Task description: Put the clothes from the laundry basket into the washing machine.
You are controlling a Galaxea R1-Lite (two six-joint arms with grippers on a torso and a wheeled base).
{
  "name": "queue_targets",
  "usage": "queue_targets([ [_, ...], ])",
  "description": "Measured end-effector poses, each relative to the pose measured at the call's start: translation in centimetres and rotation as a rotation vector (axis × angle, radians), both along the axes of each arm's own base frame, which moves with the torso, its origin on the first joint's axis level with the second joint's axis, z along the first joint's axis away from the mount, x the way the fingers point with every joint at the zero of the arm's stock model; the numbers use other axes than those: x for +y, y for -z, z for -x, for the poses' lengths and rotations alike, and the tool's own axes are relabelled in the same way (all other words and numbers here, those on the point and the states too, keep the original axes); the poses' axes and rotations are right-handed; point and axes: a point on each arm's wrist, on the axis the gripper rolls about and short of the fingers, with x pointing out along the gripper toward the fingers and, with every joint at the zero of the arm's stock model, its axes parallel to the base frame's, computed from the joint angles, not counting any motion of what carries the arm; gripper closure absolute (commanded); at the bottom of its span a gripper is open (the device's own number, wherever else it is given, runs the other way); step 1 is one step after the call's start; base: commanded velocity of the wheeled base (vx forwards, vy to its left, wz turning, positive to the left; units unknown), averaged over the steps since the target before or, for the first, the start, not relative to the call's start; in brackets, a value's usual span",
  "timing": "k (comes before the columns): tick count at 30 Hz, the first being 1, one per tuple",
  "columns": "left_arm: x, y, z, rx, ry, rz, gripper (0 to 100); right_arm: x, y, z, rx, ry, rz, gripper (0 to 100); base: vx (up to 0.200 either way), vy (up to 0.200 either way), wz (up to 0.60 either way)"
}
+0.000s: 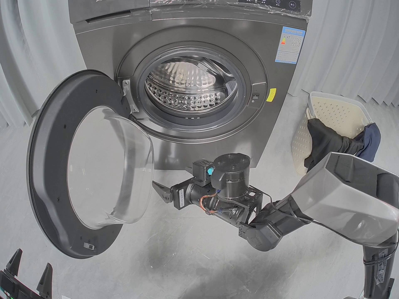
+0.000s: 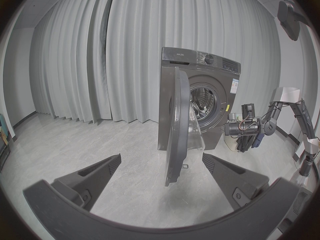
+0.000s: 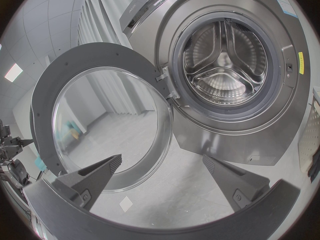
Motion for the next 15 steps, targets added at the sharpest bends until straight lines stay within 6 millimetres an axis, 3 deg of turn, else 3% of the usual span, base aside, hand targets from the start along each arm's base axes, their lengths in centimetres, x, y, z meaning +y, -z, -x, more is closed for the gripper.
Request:
queue_targets([
  [6,0.0,0.0,0.0,0.0,0.0,0.0,0,1.6,0.3,-0.7,-0.006,-0.01,-0.006,0,0.0,0.0,0.0],
  [15,0.0,0.0,0.0,0.0,0.0,0.0,0,5.8,1.1,0.3,-0.022,-0.065,-0.035,0,0.0,0.0,0.0],
])
